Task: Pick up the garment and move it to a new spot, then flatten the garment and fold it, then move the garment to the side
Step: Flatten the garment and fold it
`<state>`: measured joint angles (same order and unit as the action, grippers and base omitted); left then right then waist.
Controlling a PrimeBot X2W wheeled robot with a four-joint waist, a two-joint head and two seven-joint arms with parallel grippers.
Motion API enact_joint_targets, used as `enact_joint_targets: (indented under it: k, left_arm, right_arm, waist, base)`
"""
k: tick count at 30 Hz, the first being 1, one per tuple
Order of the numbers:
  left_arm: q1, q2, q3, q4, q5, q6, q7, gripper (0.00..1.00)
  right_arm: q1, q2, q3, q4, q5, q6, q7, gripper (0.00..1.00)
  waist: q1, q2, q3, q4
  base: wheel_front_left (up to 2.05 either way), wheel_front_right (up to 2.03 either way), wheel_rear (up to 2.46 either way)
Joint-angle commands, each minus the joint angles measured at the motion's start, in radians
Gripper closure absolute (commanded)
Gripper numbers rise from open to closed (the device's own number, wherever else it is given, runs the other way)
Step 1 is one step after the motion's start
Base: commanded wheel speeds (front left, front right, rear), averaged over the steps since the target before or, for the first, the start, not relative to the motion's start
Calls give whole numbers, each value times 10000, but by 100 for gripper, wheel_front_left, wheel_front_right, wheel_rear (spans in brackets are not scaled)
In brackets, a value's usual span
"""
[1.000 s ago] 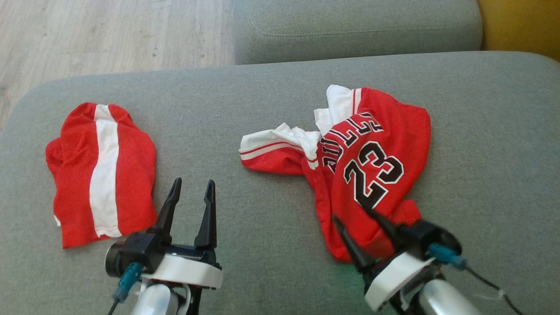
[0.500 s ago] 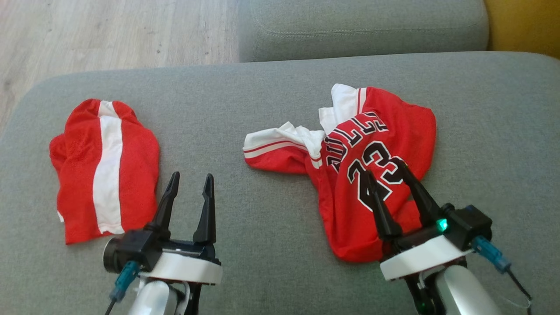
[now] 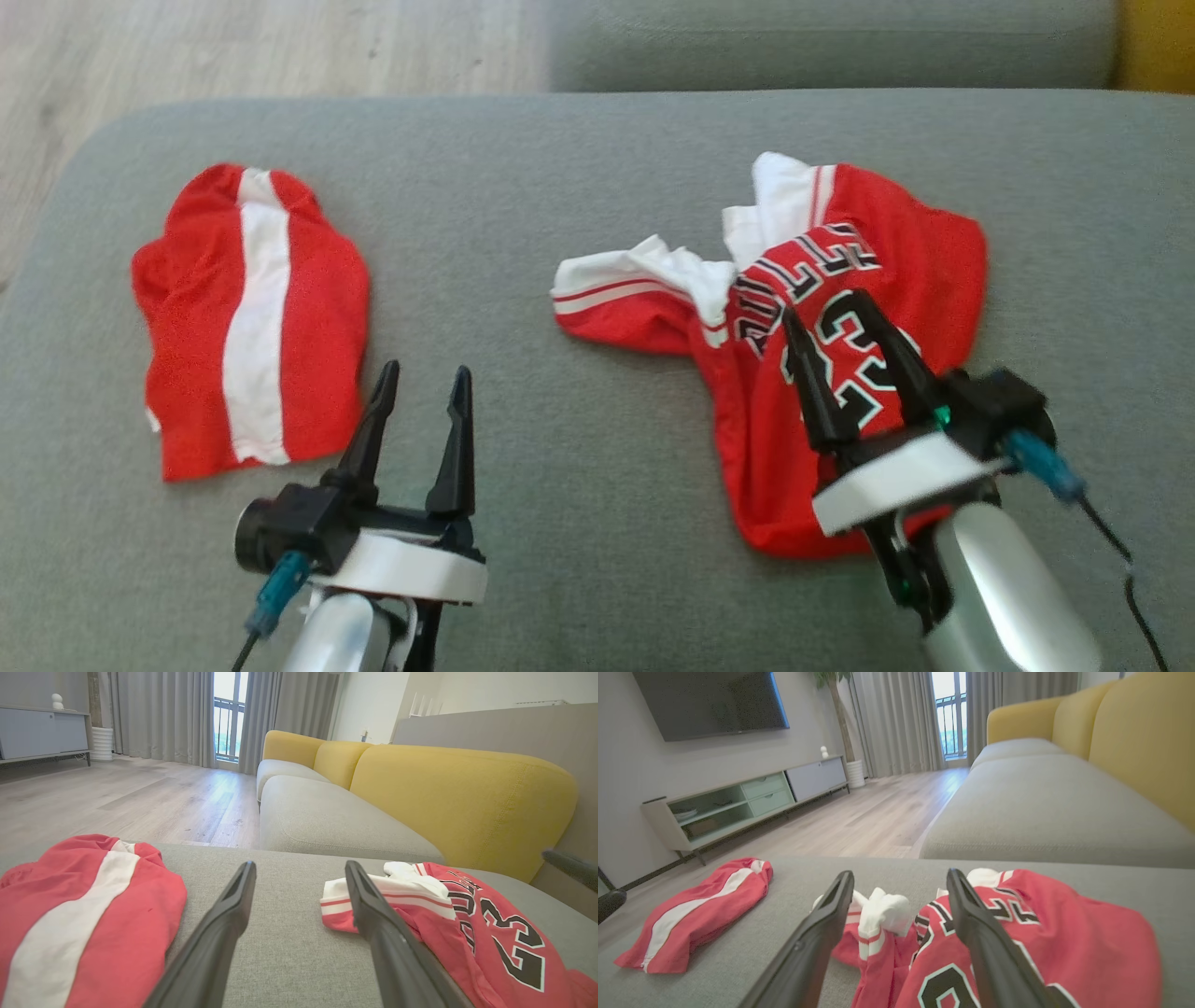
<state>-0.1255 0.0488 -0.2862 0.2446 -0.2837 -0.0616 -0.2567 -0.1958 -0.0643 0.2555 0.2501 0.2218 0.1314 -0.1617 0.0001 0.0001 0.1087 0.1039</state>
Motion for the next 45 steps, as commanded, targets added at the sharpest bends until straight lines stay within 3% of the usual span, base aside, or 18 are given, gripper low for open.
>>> enact_joint_targets:
  k: [1,7,18,20,24,29,38,44,45]
  left_arm:
    - [-527,14,227,-284,-68,26,-51,0]
    - [-656,14,53,-171,-183,46,-51,0]
    - [-894,14,-191,-24,-297,86,-51,0]
    - [-924,14,-231,36,-297,98,-51,0]
    - [-951,14,-270,83,-302,113,-51,0]
    - [-907,14,-152,124,-266,147,-51,0]
    - [-652,14,-37,169,-192,140,-51,0]
    - [-355,14,66,228,-98,148,-51,0]
    - [-315,14,94,232,-81,145,-51,0]
  right_arm:
    - [-521,124,291,-63,112,-7,221,0]
    - [-1244,122,432,972,522,-7,997,0]
    - [-2662,137,884,2738,2881,-7,1804,0]
    - [-2916,138,1142,2997,3092,-7,1766,100]
    - [-3321,138,1682,3382,3100,-7,1331,100]
    - [-3547,-127,2929,2989,3031,-7,297,100]
    - [-3037,-1579,7070,1306,3161,-7,-192,100]
    - [-2604,-2423,8691,960,3811,-7,174,100]
    - [-2577,-2535,8850,982,3885,-7,265,76]
  waist:
    - [-1,-1,186,246]
    - [-1,-1,426,641]
    - [-1,-1,721,1104]
    - [-1,-1,743,1138]
    - [-1,-1,738,1179]
    - [-1,-1,605,1106]
    - [-1,-1,-24,766]
    - [-1,-1,-461,478]
    - [-1,-1,-522,423]
  base:
    - [0,0,0]
    - [0,0,0]
    - [0,0,0]
    - [0,0,0]
    - [0,0,0]
    - [0,0,0]
    - [0,0,0]
    - [0,0,0]
    - [0,0,0]
